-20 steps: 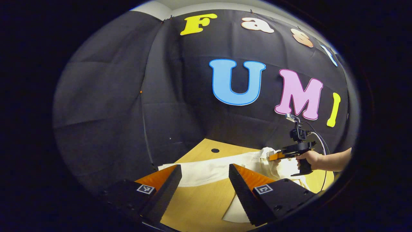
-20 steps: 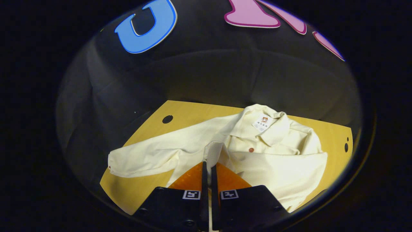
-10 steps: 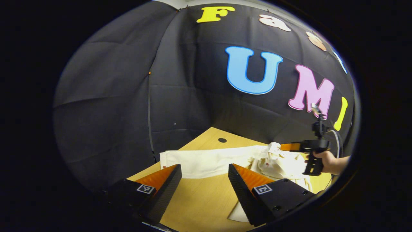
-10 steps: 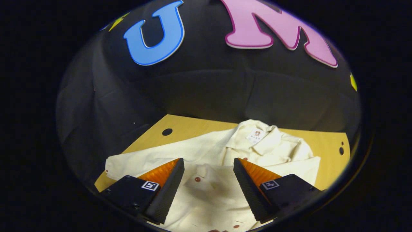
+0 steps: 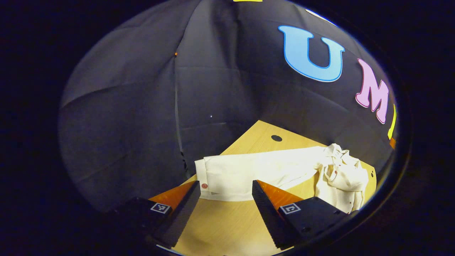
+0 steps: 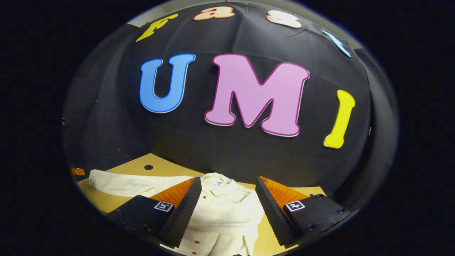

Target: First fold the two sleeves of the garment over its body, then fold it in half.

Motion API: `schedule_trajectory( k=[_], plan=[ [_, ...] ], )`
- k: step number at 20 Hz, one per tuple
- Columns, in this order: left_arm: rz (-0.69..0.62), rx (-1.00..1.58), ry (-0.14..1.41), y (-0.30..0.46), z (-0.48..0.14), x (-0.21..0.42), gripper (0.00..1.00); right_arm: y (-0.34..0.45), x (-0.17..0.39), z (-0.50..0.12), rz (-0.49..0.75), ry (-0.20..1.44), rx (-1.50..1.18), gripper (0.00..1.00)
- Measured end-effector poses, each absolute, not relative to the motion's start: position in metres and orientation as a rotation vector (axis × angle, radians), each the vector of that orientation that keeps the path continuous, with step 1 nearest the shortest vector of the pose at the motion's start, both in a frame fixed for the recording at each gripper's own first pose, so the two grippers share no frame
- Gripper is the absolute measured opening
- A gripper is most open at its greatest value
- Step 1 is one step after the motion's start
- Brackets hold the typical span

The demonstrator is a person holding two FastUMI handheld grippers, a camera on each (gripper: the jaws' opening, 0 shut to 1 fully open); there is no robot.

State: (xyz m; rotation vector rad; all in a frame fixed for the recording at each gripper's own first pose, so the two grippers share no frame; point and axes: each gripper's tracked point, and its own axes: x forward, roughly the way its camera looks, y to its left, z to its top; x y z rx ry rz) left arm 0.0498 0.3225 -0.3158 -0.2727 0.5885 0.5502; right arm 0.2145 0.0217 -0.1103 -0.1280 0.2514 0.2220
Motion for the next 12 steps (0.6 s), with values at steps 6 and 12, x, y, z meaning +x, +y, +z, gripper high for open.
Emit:
schedule_trajectory(
  k=[6,12],
  plan=[
    [0.515,-0.298,0.727,0.36,-0.378,0.078,0.96,-0.042,0.155,-0.068,0.104,0.158,-0.161,0.97],
    [0.499,-0.343,0.844,0.369,-0.411,0.084,0.95,-0.091,0.125,-0.074,0.002,0.204,-0.181,0.97]
  ],
)
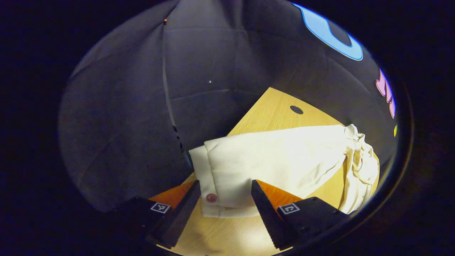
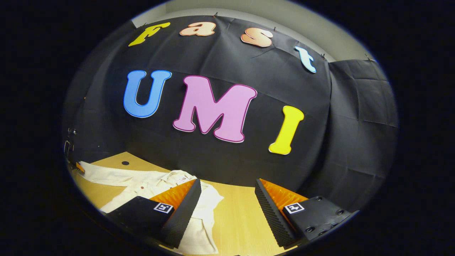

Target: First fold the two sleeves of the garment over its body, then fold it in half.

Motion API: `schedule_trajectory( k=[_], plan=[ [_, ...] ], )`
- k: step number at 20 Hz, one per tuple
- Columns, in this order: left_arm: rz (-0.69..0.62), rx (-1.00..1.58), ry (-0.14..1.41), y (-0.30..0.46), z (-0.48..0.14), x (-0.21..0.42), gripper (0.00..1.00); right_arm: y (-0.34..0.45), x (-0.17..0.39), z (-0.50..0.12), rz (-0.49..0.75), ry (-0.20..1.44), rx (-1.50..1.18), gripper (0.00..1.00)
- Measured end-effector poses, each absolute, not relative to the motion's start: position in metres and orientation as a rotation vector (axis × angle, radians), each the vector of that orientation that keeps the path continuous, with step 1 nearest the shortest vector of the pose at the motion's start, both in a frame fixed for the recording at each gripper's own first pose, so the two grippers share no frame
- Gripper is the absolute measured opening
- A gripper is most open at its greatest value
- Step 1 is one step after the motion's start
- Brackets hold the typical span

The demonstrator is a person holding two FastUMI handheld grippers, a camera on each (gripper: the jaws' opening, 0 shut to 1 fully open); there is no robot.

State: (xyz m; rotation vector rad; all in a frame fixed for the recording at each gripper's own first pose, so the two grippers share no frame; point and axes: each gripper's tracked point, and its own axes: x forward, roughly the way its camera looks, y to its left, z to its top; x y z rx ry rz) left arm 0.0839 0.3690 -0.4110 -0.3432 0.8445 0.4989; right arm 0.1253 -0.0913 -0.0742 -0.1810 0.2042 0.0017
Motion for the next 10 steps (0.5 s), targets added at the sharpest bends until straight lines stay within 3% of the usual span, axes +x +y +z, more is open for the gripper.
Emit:
schedule_trajectory(
  k=[2,6,7,8,9,10],
  plan=[
    [0.509,-0.312,0.853,0.372,-0.411,0.081,0.95,-0.1,0.12,-0.075,-0.018,0.214,-0.181,0.97],
    [0.505,-0.327,0.872,0.372,-0.41,0.08,0.58,-0.111,0.117,-0.084,-0.038,0.221,-0.173,0.97],
    [0.482,-0.35,0.871,0.369,-0.409,0.083,0.37,-0.113,0.115,-0.086,-0.039,0.224,-0.164,0.97],
    [0.475,-0.364,0.867,0.367,-0.41,0.086,0.35,-0.116,0.114,-0.091,-0.044,0.236,-0.153,0.97],
    [0.474,-0.366,0.858,0.367,-0.408,0.089,0.21,-0.12,0.112,-0.096,-0.048,0.241,-0.143,0.97],
    [0.483,-0.368,0.847,0.365,-0.406,0.09,0.17,-0.123,0.112,-0.099,-0.055,0.247,-0.136,0.96]
  ],
)
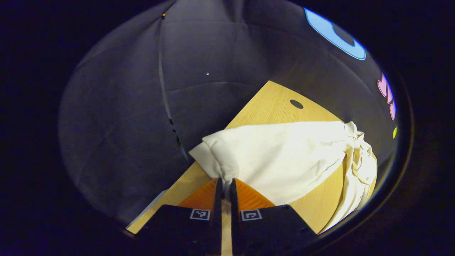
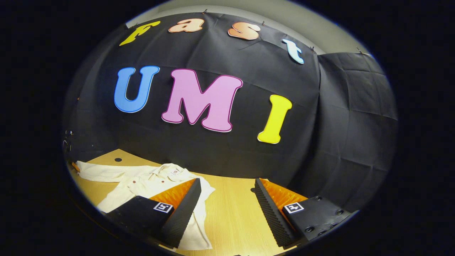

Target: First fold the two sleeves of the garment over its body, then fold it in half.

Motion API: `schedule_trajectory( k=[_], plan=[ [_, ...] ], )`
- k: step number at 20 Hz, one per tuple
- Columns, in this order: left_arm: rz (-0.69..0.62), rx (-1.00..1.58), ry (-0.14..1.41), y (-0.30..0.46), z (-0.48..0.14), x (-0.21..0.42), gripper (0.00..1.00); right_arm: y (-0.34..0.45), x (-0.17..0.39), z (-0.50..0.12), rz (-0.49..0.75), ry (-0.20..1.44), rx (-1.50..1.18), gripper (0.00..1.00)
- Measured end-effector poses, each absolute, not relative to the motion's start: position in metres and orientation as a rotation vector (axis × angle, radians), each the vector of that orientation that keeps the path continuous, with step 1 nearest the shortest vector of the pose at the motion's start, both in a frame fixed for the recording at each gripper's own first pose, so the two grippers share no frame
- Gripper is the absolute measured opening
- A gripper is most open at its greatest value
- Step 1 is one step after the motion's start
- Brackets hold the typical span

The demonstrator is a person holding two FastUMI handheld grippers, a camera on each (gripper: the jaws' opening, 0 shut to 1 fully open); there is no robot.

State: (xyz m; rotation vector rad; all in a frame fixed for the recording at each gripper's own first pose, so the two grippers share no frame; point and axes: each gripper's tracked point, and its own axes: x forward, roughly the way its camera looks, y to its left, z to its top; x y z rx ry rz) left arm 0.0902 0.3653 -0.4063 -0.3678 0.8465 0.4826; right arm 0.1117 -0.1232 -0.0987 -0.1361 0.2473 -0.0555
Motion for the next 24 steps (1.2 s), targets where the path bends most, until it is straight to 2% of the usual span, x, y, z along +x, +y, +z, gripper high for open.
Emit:
schedule_trajectory(
  k=[1,2,5,9,10,11,17,24],
  plan=[
    [0.481,-0.365,0.842,0.363,-0.401,0.094,0.08,-0.128,0.111,-0.102,-0.062,0.251,-0.134,0.97],
    [0.471,-0.346,0.837,0.362,-0.396,0.094,0.06,-0.132,0.11,-0.106,-0.068,0.253,-0.135,0.97],
    [0.416,-0.252,0.777,0.343,-0.353,0.123,0.07,-0.148,0.109,-0.116,-0.088,0.27,-0.134,0.97],
    [0.296,-0.228,0.654,0.273,-0.287,0.191,0.06,-0.175,0.105,-0.128,-0.128,0.299,-0.1,0.96],
    [0.262,-0.228,0.628,0.25,-0.273,0.207,0.1,-0.181,0.104,-0.131,-0.138,0.305,-0.098,0.97],
    [0.229,-0.229,0.608,0.228,-0.26,0.224,0.07,-0.187,0.104,-0.134,-0.146,0.309,-0.099,0.97],
    [-0.033,-0.245,0.525,0.05,-0.208,0.306,0.06,-0.215,0.095,-0.153,-0.163,0.346,-0.113,0.96],
    [-0.386,-0.296,0.54,-0.196,-0.216,0.347,0.06,-0.217,0.079,-0.193,-0.125,0.426,-0.091,0.97]
  ],
)
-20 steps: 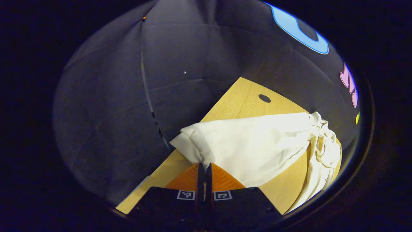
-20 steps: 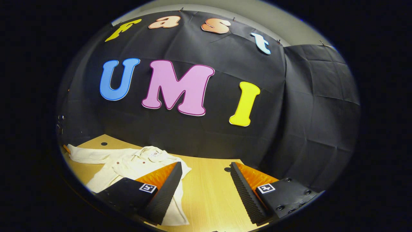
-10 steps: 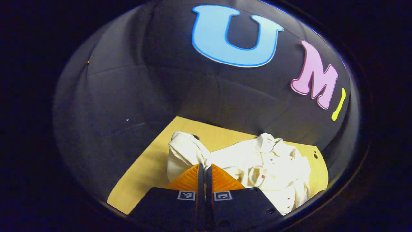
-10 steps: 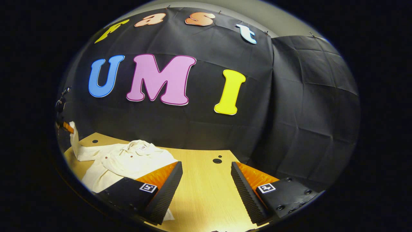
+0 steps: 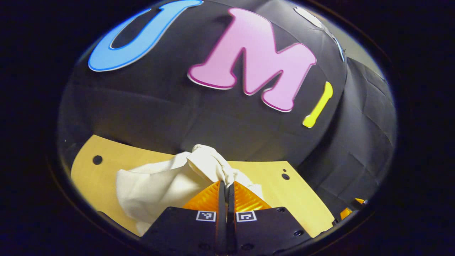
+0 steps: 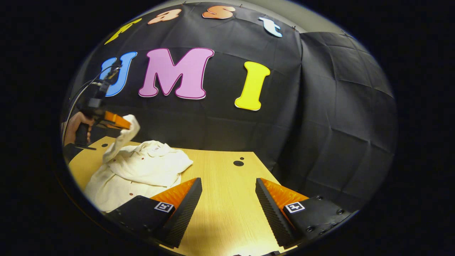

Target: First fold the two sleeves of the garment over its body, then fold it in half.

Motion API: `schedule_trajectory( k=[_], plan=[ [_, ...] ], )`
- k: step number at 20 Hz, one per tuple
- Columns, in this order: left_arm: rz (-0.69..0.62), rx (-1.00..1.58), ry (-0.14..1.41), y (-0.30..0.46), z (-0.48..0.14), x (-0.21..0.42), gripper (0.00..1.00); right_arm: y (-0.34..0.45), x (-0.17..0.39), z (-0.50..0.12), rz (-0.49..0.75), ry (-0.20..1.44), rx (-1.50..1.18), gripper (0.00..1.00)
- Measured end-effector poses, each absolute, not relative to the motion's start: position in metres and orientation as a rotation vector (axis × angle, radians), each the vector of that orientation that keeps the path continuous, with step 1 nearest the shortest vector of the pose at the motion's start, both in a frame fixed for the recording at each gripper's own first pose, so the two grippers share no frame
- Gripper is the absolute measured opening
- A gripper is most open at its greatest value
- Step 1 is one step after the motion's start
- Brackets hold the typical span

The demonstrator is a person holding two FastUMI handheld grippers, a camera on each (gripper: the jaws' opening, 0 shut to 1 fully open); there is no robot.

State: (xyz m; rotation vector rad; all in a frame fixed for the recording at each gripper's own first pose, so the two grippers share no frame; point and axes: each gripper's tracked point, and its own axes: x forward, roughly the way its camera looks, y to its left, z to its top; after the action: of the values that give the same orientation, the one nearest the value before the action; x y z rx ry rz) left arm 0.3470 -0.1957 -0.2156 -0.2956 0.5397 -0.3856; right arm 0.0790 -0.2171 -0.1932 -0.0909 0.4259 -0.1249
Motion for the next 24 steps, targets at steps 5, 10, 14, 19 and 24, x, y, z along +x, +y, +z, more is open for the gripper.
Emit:
schedule_trajectory(
  k=[5,10,14,19,24],
  plan=[
    [-0.472,-0.338,0.571,-0.286,-0.244,0.348,0.21,-0.217,0.072,-0.226,-0.104,0.483,-0.07,0.97],
    [-0.444,-0.367,0.553,-0.276,-0.263,0.335,0.97,-0.203,0.072,-0.257,-0.085,0.538,-0.008,0.97],
    [-0.331,-0.182,0.515,-0.187,-0.274,0.28,0.96,-0.17,0.073,-0.28,-0.034,0.591,0.035,0.97],
    [-0.179,-0.049,0.656,-0.072,-0.313,0.161,0.96,-0.135,0.052,-0.319,0.044,0.724,0.02,0.97],
    [-0.057,-0.029,0.835,-0.001,-0.358,0.047,0.96,-0.127,0.015,-0.359,0.059,0.883,0.027,0.97]
  ],
)
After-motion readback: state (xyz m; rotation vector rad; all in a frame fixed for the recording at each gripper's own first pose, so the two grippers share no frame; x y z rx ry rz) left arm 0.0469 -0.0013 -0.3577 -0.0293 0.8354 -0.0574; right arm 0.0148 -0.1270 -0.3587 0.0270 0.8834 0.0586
